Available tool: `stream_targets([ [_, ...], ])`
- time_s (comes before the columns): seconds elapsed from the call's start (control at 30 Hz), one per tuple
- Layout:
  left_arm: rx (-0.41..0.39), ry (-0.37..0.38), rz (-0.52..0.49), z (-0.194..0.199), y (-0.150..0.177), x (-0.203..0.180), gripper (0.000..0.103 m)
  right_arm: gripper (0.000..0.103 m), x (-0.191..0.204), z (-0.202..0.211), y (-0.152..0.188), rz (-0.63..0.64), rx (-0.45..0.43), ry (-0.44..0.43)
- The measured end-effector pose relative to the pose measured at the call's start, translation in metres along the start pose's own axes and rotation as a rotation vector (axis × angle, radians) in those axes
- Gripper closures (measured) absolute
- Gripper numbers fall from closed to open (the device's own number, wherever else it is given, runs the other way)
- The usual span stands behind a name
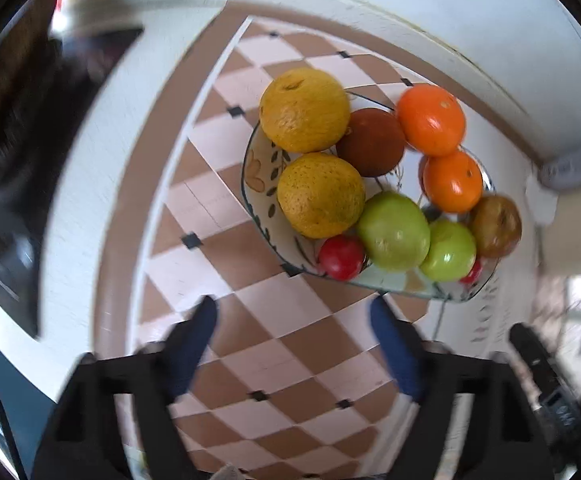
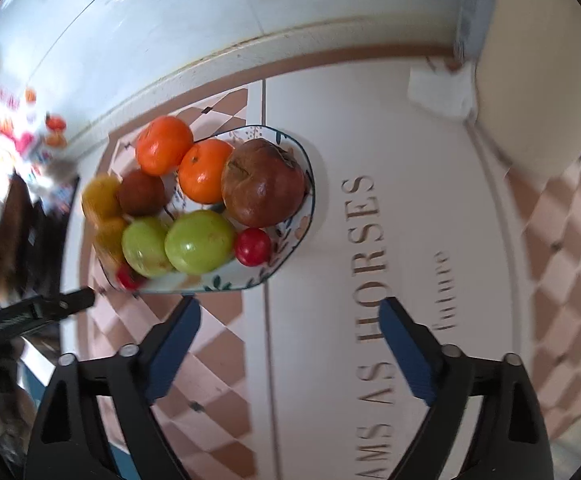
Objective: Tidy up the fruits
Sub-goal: 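Lift both tools away from the plate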
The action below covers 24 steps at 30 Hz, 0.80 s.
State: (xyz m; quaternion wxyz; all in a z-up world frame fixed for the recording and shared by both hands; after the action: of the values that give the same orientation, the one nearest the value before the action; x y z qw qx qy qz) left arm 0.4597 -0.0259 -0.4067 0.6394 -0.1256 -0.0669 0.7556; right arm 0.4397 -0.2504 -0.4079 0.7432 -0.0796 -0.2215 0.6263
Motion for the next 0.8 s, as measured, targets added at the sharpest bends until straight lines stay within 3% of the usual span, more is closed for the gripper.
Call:
stream_targets([
  [0.07,-0.033,-0.034,-0.051,0.009,0.002,-0.002,0.009,0.006,0.001,0.010,0.000,0.062,-0.022,0.058],
  [0.2,-0.107,-0.085,-0.115,0.026,0.005,-0.004,0.004,0.004,0.005,0.029,-0.001,0.089,-0.066,0.085],
  [0.43,-0.196,-0.077,-0.145,0.064,0.017,-0.001,0.003,0.004,0.016,0.076,0.006,0.081,-0.150,0.097],
  [0.8,-0.398,-0.049,-0.201,0.169,0.057,0.006,0.003,0.004,0.040,0.190,0.051,0.067,-0.298,0.088],
])
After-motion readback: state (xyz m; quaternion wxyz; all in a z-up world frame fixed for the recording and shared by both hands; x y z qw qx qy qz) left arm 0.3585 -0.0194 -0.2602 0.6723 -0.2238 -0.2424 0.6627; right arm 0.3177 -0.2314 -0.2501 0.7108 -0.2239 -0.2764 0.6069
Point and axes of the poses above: each gripper's, at about its wrist camera, not at the fingertips, and z roughly against the way its jaws point, x to its left, y to its underside, the point moved 9 cm from there along -z, roughly the way its jaws point, and after that the axes turned 10 degrees about -x, right-handed, at the moved point
